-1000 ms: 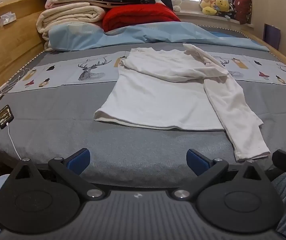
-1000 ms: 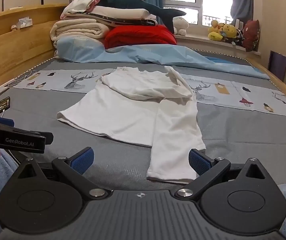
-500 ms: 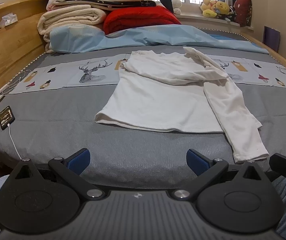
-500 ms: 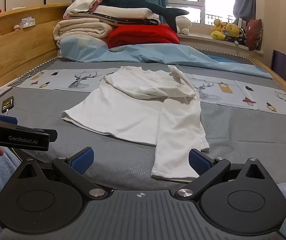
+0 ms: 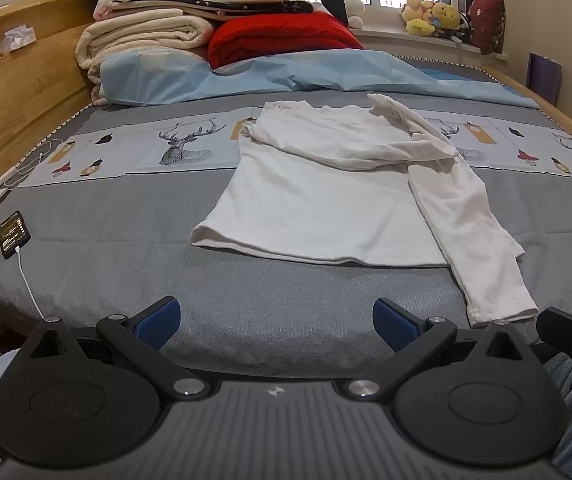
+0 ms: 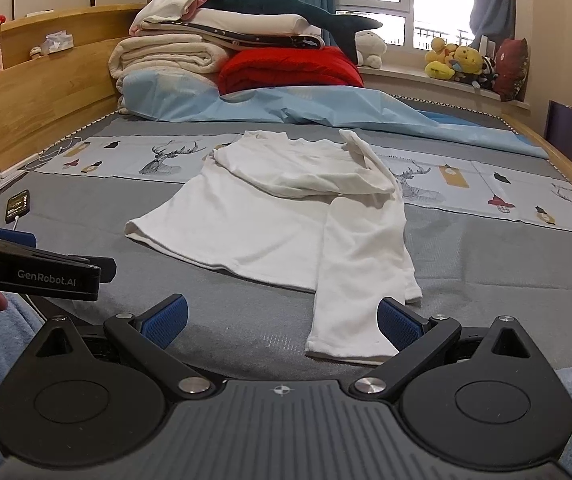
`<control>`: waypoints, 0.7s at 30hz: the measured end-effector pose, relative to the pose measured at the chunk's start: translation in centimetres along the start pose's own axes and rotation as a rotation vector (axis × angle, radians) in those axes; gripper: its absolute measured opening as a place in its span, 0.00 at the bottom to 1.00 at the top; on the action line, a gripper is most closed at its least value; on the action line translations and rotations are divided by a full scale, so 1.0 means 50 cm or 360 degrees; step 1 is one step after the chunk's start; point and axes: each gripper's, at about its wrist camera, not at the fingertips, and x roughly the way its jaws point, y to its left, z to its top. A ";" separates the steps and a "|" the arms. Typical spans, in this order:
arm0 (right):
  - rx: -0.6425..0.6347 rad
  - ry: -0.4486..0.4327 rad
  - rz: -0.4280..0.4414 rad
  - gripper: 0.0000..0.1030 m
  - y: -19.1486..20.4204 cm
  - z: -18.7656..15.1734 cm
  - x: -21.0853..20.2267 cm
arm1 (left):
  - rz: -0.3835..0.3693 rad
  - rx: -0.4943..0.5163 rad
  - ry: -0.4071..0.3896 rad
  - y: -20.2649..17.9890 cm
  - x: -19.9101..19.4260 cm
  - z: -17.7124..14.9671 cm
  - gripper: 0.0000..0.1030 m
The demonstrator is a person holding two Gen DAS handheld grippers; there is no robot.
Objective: Fold small clothes
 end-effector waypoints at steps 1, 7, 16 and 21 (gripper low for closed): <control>0.0001 -0.0001 0.0001 0.97 0.000 0.000 0.000 | 0.0001 0.0000 0.0002 0.000 0.001 0.000 0.99; -0.0004 0.0002 0.0001 0.98 0.000 0.001 0.000 | -0.0002 -0.0003 0.0005 -0.001 0.000 0.001 0.99; -0.0005 0.0009 0.0004 0.98 0.001 0.000 0.001 | -0.0002 0.0002 0.0010 -0.004 -0.001 0.001 0.99; -0.0005 0.0014 0.0005 0.97 0.003 0.000 0.003 | -0.0002 0.0001 0.0010 -0.004 0.000 0.000 0.99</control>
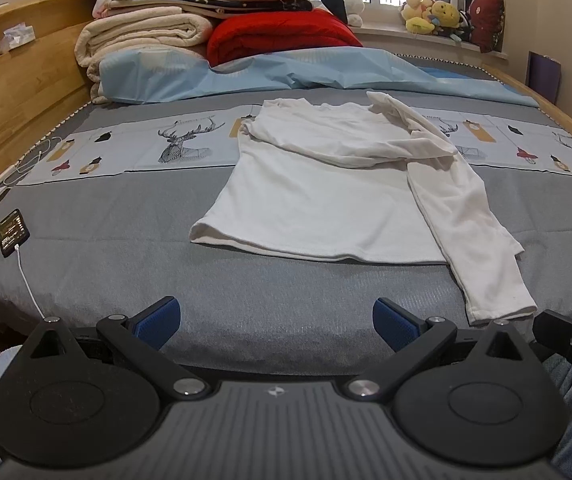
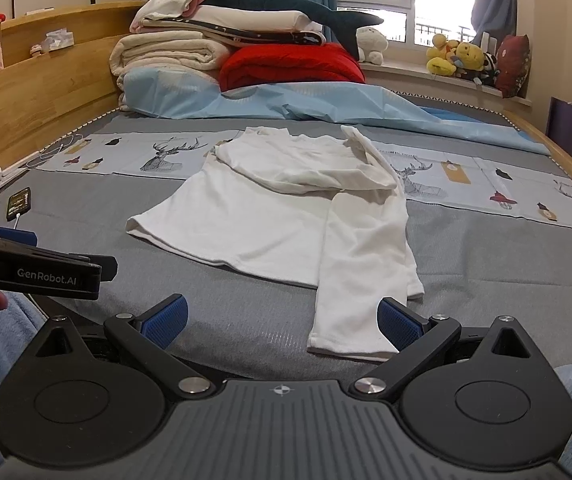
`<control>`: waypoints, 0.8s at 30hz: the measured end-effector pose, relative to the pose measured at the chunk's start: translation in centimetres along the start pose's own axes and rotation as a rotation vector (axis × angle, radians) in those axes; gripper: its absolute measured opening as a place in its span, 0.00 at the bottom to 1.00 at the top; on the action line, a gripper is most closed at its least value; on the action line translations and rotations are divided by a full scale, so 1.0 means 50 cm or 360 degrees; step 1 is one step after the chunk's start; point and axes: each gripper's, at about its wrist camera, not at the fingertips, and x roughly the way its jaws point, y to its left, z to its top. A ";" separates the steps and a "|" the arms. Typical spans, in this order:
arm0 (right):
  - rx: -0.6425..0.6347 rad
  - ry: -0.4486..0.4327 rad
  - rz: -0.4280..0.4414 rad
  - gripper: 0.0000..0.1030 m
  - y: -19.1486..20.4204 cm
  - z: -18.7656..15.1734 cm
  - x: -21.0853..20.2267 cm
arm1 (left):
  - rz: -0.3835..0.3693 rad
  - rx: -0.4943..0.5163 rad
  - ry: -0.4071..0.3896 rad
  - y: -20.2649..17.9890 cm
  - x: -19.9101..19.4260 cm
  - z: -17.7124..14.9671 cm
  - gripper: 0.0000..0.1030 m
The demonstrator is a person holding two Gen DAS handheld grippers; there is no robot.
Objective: Fold small clothes
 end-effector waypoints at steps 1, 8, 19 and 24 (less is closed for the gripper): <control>0.0000 0.0000 -0.0002 0.98 0.000 0.000 0.000 | -0.0001 0.0000 0.0000 0.000 0.000 0.000 0.99; 0.0014 0.0011 0.0001 0.97 0.002 -0.006 0.003 | -0.0003 -0.0001 0.0007 -0.002 0.002 -0.003 0.99; 0.0015 0.0018 0.0003 0.97 0.001 -0.005 0.004 | -0.0004 -0.0015 0.0012 0.002 0.003 -0.006 0.99; 0.0018 0.0020 0.0004 0.97 0.000 -0.005 0.005 | -0.0004 -0.0013 0.0014 0.004 0.003 -0.006 0.99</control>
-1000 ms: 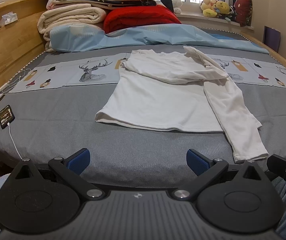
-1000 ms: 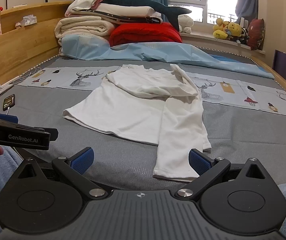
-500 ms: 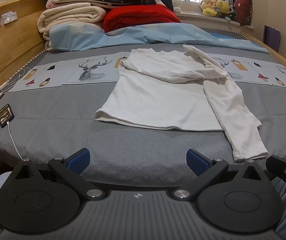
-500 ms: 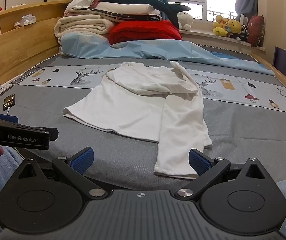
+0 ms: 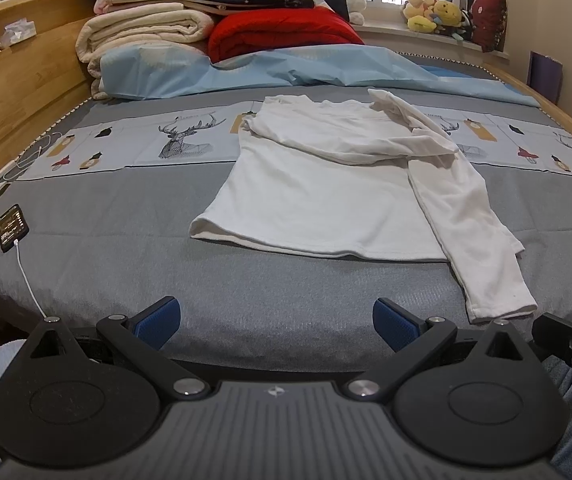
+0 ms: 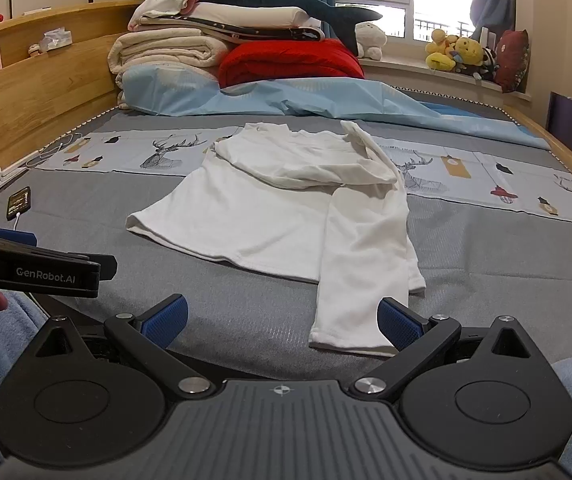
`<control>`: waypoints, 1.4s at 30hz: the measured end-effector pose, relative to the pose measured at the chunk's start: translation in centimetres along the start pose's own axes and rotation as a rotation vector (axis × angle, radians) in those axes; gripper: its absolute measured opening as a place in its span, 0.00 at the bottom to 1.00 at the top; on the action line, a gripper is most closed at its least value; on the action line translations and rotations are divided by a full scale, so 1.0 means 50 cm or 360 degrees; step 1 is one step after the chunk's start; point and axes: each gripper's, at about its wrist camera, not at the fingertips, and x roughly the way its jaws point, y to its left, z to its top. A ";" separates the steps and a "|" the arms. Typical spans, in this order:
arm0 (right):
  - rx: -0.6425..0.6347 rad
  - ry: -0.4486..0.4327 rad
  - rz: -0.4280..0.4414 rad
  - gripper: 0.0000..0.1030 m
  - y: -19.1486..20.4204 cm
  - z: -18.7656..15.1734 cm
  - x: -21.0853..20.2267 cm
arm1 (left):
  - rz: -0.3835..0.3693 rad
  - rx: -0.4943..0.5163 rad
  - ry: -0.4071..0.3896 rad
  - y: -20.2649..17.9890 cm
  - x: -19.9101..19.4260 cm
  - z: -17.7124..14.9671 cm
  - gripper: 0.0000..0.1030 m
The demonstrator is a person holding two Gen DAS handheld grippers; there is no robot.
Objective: Fold small clothes
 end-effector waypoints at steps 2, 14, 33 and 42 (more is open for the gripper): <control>0.0001 0.0002 0.0002 0.97 0.000 0.000 0.000 | 0.0000 0.0000 -0.0001 0.000 0.000 0.000 0.99; 0.0002 0.0004 0.0003 0.97 0.001 -0.002 0.001 | -0.0002 -0.0001 0.0005 0.000 0.002 0.000 0.99; 0.0230 0.0025 -0.0068 0.98 -0.080 0.056 0.081 | 0.0065 -0.0187 0.0019 0.092 0.128 0.093 0.99; 0.0532 0.0298 -0.0207 0.96 -0.265 0.106 0.330 | 0.0137 -0.0339 0.0223 0.186 0.415 0.198 0.99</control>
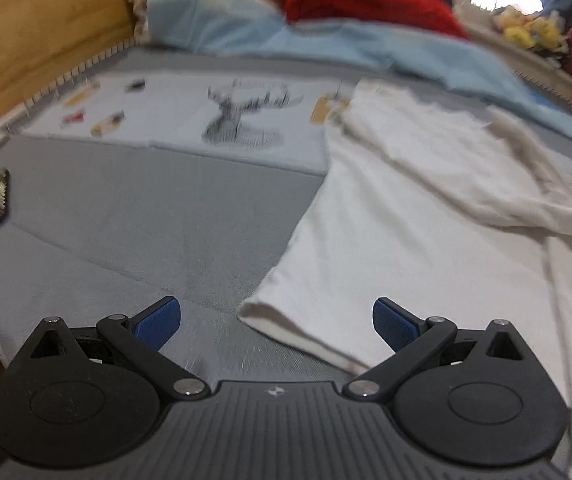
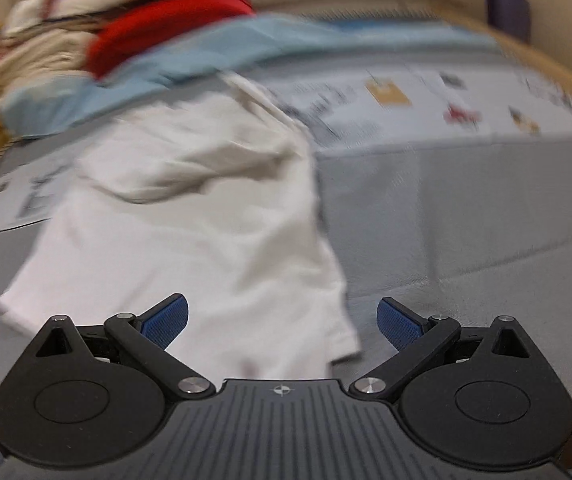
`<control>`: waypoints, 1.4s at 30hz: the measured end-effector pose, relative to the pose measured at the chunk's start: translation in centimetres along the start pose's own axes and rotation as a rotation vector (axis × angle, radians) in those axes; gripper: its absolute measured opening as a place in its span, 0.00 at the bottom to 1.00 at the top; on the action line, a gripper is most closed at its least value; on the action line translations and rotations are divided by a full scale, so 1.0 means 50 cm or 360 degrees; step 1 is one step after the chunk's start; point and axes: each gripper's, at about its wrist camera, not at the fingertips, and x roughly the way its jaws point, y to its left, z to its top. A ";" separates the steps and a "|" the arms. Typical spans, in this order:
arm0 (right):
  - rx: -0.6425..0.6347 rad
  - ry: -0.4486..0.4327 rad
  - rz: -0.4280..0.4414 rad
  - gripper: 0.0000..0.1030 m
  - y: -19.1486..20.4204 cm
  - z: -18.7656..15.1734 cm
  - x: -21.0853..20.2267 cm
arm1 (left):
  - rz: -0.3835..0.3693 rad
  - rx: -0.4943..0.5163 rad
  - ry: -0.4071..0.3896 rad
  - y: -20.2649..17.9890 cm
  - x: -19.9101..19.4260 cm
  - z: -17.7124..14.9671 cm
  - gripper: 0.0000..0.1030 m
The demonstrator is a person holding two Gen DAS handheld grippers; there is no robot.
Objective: Fold small clothes
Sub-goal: 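Grasp the white shirt hem with the left gripper while the right gripper grasps the hem too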
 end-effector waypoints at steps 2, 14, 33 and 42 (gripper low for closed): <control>0.0083 0.0105 0.0007 0.92 -0.034 0.012 0.051 | 0.0020 -0.0019 0.0107 0.008 0.055 0.009 0.98; 0.0388 0.0208 -0.0046 0.56 -0.125 0.005 0.081 | 0.0026 -0.0090 0.0245 0.024 0.110 0.010 0.96; 0.0175 0.0147 0.0072 0.05 -0.149 -0.040 0.025 | -0.0167 -0.0006 0.0226 -0.014 0.018 -0.072 0.06; -0.0063 0.0189 0.0013 0.09 -0.152 -0.109 -0.025 | -0.0082 0.0184 0.0192 -0.034 -0.076 -0.177 0.12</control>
